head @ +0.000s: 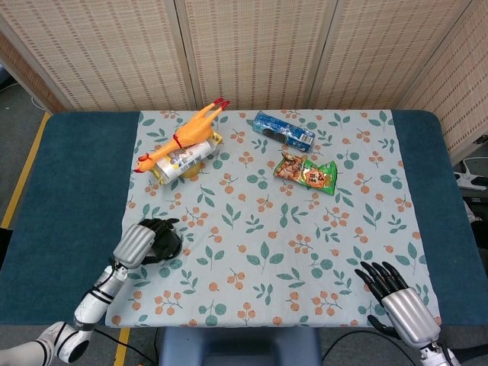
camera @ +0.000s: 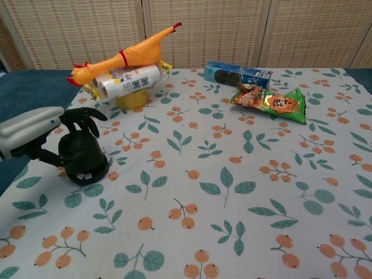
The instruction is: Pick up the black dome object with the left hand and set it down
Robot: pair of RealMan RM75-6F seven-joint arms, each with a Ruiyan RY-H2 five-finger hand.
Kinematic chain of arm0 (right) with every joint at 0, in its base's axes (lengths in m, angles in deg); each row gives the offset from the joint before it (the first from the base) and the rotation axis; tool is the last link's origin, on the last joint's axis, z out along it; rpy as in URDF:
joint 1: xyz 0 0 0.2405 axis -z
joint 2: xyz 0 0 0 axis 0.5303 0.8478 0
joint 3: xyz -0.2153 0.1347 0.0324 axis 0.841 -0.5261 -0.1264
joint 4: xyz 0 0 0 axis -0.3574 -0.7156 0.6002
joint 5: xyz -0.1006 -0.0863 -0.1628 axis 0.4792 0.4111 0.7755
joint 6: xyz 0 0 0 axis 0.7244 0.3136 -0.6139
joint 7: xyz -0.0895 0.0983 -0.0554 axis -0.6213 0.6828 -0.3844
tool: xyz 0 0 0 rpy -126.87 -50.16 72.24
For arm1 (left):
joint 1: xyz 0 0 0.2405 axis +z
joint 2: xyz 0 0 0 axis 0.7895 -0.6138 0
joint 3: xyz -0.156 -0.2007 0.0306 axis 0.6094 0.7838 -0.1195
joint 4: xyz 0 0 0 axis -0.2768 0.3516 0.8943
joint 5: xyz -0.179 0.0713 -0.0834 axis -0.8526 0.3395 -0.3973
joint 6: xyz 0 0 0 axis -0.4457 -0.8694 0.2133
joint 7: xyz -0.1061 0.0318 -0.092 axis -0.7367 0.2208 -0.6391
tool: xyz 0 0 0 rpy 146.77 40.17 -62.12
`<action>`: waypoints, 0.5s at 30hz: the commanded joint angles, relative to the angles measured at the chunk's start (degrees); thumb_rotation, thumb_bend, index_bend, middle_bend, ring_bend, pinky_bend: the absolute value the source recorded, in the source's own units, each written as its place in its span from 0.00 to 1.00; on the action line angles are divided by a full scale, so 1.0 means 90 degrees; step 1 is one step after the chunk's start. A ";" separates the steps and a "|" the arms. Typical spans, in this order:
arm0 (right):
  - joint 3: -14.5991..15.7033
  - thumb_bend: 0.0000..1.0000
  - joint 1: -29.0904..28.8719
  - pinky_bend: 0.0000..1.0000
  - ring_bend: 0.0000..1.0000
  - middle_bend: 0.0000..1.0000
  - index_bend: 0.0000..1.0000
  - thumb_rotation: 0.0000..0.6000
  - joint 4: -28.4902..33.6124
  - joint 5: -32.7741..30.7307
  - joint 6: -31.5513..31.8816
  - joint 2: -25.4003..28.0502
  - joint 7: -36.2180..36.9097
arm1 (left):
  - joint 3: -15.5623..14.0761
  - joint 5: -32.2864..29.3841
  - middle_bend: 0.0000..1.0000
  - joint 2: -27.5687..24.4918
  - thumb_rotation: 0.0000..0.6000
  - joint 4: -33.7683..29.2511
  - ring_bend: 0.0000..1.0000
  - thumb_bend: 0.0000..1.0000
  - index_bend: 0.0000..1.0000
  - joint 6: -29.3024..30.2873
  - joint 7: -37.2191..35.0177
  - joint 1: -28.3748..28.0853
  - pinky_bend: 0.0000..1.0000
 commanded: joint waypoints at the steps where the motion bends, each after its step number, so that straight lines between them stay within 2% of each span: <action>1: 0.0001 0.16 -0.0003 0.00 0.00 0.00 0.00 1.00 -0.0001 0.0003 -0.0002 0.0003 0.0003 | 0.0067 0.0065 0.38 0.0080 1.00 0.0137 0.57 0.53 0.26 0.0230 0.0050 0.0028 0.61; 6: -0.0002 0.16 -0.0012 0.00 0.00 0.00 0.00 1.00 -0.0003 -0.0007 -0.0025 -0.0002 -0.0002 | 0.0160 0.0162 0.41 0.0048 1.00 0.0145 0.59 0.54 0.29 0.0545 0.0019 0.0030 0.62; 10: 0.0002 0.16 -0.0008 0.00 0.00 0.00 0.00 1.00 0.0000 0.0000 -0.0014 0.0004 0.0005 | 0.0237 0.0192 0.41 0.0041 1.00 0.0360 0.58 0.54 0.29 0.0718 0.0304 0.0028 0.61; 15: 0.0022 0.16 -0.0002 0.00 0.00 0.00 0.00 1.00 0.0002 0.0035 -0.0007 0.0004 -0.0004 | 0.0223 0.0016 0.40 0.0296 1.00 0.1433 0.56 0.54 0.29 0.0470 0.0608 0.0042 0.59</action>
